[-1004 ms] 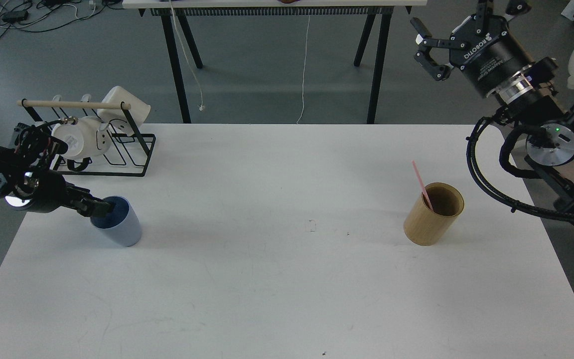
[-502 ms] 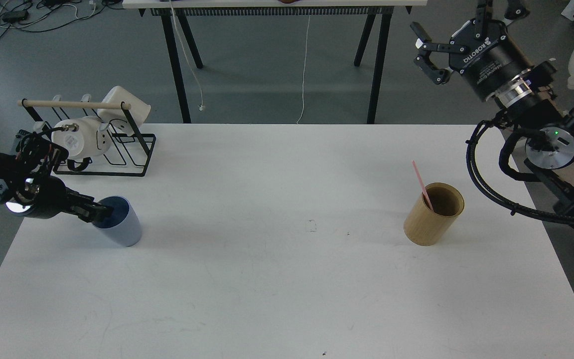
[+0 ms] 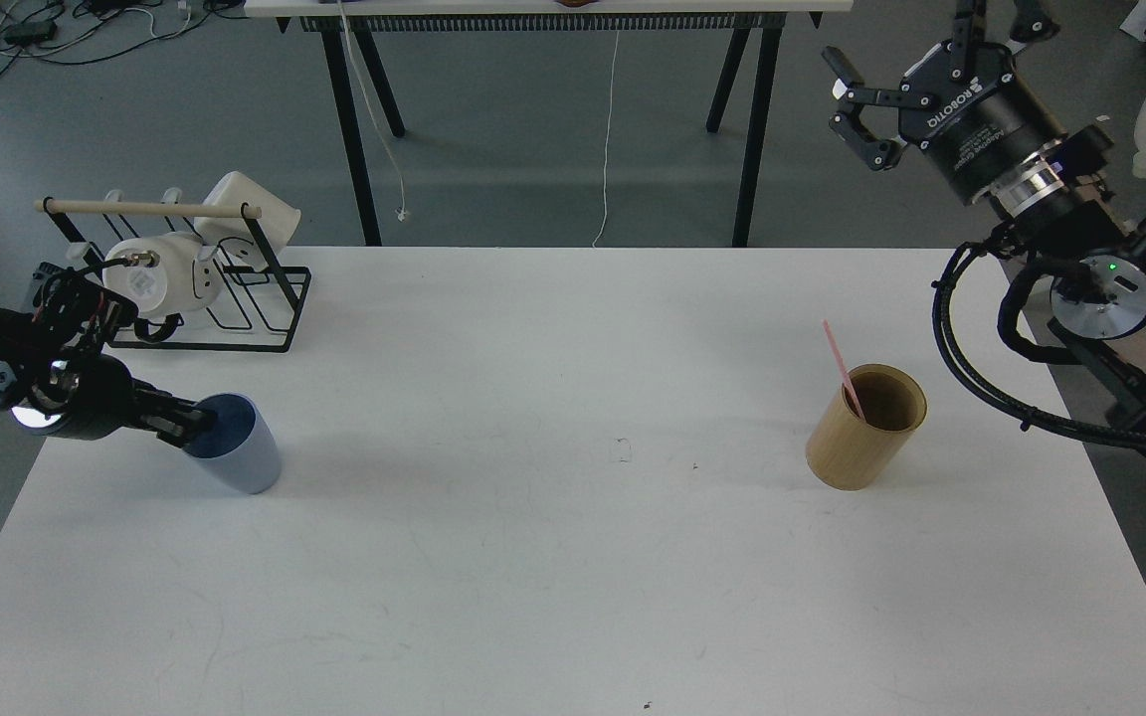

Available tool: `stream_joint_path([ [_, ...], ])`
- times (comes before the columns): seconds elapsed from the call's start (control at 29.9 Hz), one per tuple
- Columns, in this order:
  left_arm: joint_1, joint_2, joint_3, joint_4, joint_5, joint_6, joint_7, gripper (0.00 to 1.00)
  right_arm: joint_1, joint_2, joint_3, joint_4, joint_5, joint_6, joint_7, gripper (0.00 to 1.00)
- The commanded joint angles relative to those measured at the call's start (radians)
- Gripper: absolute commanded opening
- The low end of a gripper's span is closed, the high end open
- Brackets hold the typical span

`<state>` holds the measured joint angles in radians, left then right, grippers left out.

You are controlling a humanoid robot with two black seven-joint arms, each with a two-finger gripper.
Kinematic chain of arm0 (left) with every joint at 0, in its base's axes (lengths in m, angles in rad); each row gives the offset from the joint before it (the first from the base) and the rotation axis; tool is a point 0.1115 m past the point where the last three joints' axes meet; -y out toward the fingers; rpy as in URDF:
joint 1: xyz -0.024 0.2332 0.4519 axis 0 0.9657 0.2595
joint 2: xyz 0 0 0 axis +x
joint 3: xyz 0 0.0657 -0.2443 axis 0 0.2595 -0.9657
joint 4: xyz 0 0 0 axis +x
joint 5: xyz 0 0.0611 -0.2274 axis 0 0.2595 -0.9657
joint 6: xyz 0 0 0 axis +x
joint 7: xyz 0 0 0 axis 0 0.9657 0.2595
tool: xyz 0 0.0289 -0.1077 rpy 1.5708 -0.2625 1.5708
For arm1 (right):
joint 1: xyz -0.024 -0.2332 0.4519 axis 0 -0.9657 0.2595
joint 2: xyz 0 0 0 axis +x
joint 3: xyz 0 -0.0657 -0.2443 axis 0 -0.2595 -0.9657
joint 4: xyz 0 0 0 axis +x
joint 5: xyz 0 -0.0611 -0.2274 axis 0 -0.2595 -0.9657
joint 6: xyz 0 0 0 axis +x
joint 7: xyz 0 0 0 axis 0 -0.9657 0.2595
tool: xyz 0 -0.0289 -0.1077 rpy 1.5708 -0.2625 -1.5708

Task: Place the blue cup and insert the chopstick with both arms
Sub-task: 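Carry the blue cup with the left gripper to the table center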

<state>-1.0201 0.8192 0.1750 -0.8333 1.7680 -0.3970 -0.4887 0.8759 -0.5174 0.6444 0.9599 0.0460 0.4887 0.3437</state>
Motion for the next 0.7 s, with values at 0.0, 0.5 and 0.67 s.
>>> stream_joint_path([
  [0.0, -0.005, 0.0, 0.0, -0.003, 0.022, 0.015, 0.0, 0.0, 0.0, 0.0, -0.002, 0.0, 0.0, 0.0, 0.0, 0.99],
  [0.5, -0.15, 0.022, -0.129, -0.331, 0.015, -0.072, 0.0, 0.0, 0.008, -0.044, 0.012, -0.042, 0.0, 0.0, -0.002, 0.99],
  [0.67, -0.219, -0.179, -0.135, -0.293, 0.01, -0.092, 0.0, 0.0, 0.012, -0.081, 0.017, -0.07, 0.002, 0.0, -0.002, 0.99],
])
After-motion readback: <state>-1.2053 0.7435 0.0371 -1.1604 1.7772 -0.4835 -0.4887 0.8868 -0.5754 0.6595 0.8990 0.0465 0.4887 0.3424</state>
